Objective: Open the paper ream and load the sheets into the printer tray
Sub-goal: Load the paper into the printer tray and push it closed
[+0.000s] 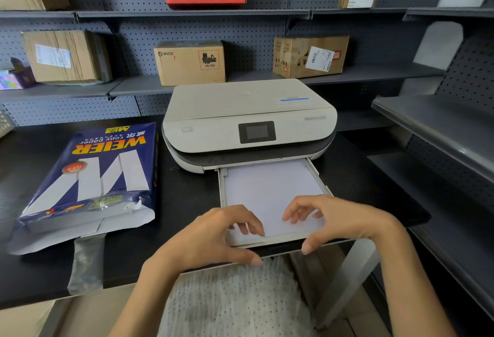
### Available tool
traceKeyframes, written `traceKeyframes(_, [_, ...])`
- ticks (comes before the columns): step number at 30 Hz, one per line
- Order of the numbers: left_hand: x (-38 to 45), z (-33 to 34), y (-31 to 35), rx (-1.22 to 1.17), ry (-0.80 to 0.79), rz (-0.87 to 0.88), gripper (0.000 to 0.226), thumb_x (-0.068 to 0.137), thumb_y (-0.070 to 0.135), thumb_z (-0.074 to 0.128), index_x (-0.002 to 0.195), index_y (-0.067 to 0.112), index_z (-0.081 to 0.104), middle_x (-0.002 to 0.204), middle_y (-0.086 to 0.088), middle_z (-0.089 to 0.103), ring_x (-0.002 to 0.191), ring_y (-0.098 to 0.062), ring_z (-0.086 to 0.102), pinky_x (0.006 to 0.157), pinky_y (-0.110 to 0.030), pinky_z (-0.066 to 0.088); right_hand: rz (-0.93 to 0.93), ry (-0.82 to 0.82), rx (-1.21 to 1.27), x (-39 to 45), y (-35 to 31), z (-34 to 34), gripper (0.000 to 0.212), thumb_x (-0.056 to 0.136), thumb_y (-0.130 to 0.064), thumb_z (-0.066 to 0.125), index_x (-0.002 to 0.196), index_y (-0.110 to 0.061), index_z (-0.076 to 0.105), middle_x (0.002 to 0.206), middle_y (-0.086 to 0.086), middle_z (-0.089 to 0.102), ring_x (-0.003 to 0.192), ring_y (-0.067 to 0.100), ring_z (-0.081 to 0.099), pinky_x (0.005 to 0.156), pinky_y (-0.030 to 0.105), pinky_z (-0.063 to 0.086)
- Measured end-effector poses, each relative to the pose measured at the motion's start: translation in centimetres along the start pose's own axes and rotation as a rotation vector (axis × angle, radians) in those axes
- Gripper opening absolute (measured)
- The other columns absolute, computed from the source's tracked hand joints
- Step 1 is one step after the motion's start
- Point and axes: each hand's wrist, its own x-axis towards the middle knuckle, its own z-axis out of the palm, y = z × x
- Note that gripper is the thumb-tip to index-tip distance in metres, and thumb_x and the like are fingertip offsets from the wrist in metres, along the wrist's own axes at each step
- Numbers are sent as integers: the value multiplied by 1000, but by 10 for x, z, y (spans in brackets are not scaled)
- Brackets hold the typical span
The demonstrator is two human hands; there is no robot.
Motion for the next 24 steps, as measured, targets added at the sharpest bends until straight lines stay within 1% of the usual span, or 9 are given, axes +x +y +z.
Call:
traceKeyframes(3, [1, 3, 0, 69, -21, -16, 34, 74, 54, 71, 105, 45, 59, 109, 27, 58, 103, 3, 55, 87, -33, 49, 6, -9, -35, 1, -1, 2, 54, 66, -34, 87, 112, -43, 61, 113, -20, 62, 111, -7, 53, 101, 20, 40])
traceKeyframes(6, [3, 3, -2, 95, -13, -30, 28, 78, 50, 66, 104, 45, 58, 107, 27, 59, 101, 4, 56, 90, -38, 50, 4, 12, -54, 3, -2, 2, 46, 70, -29, 84, 109, -41, 63, 112, -18, 63, 108, -6, 55, 100, 22, 42])
traceKeyframes(10, [4, 2, -4, 100, 14, -44, 20, 83, 46, 61, 102, 43, 61, 104, 25, 62, 100, 4, 57, 89, -37, 51, -1, 24, -78, 4, -2, 0, 33, 76, -32, 78, 105, -42, 66, 113, -20, 64, 109, -6, 56, 102, 28, 44])
traceKeyframes(13, [5, 2, -4, 87, 22, -45, 17, 84, 44, 60, 100, 40, 63, 102, 23, 64, 100, 3, 59, 88, -35, 52, -14, 31, -73, 4, -5, -1, 27, 78, -31, 76, 103, -40, 69, 113, -21, 65, 108, -6, 57, 102, 28, 44])
traceKeyframes(15, [5, 2, -4, 87, 29, -47, 16, 84, 41, 60, 99, 40, 64, 101, 24, 65, 99, 5, 59, 89, -34, 51, -19, 42, -69, 5, -5, -1, 25, 79, -30, 76, 101, -39, 70, 112, -21, 66, 107, -6, 57, 102, 27, 43])
traceKeyframes(20, [8, 2, -6, 103, 63, -72, 14, 85, 37, 59, 99, 39, 64, 101, 26, 64, 100, 7, 57, 88, -33, 51, -12, 84, -73, 10, -5, 0, 23, 79, -34, 75, 100, -40, 70, 111, -19, 66, 107, -5, 57, 103, 32, 44])
traceKeyframes(24, [11, 0, -9, 116, 71, -81, 15, 87, 34, 58, 100, 39, 64, 101, 25, 65, 99, 7, 58, 86, -30, 52, -12, 120, -64, 13, -7, 0, 22, 80, -30, 73, 100, -40, 70, 109, -19, 67, 106, -6, 57, 102, 29, 45])
